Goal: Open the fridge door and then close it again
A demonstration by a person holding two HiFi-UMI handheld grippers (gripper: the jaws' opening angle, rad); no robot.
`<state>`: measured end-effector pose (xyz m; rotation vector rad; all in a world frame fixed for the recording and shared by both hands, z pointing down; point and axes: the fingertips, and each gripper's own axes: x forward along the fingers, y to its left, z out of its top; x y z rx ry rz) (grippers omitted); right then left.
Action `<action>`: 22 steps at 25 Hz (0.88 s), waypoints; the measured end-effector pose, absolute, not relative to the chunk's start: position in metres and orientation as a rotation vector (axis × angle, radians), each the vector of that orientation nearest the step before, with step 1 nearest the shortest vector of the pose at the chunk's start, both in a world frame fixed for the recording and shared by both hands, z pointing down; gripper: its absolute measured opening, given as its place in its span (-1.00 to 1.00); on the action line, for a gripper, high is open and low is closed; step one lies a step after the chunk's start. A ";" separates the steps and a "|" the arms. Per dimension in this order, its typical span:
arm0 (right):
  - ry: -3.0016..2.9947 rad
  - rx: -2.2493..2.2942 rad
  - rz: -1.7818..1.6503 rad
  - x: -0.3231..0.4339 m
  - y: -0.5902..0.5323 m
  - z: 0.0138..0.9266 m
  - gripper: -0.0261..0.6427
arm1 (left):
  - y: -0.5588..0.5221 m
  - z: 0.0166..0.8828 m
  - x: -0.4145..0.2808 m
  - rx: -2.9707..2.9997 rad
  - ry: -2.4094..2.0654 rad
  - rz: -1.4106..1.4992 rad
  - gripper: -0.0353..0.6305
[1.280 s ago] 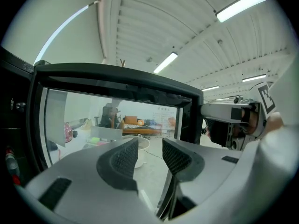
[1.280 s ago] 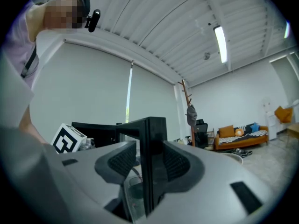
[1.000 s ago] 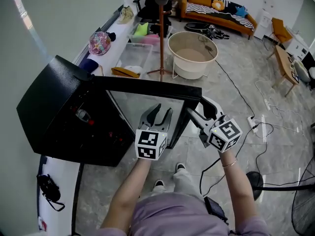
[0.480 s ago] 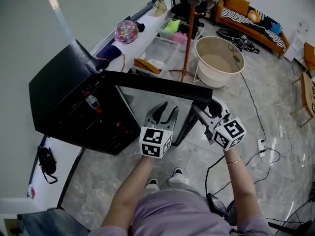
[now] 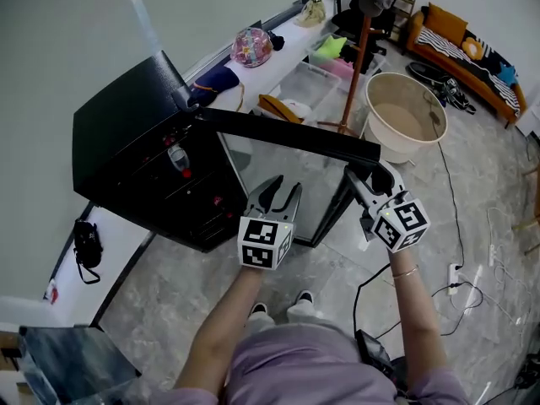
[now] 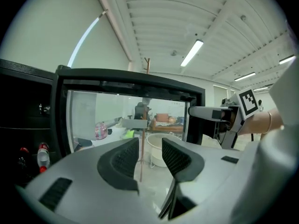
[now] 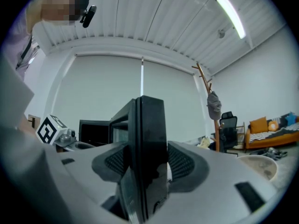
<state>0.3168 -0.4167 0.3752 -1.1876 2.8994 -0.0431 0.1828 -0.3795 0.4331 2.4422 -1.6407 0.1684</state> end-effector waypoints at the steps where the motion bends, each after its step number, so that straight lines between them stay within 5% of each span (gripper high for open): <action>1: 2.892 -1.194 -0.050 0.316 -0.419 0.375 -0.20 | -0.378 0.433 0.178 2.431 -1.656 0.170 -0.46; 22: 2.732 -1.528 -0.289 0.347 -0.338 0.408 -0.29 | -0.336 0.438 0.135 2.445 -1.700 0.201 -0.50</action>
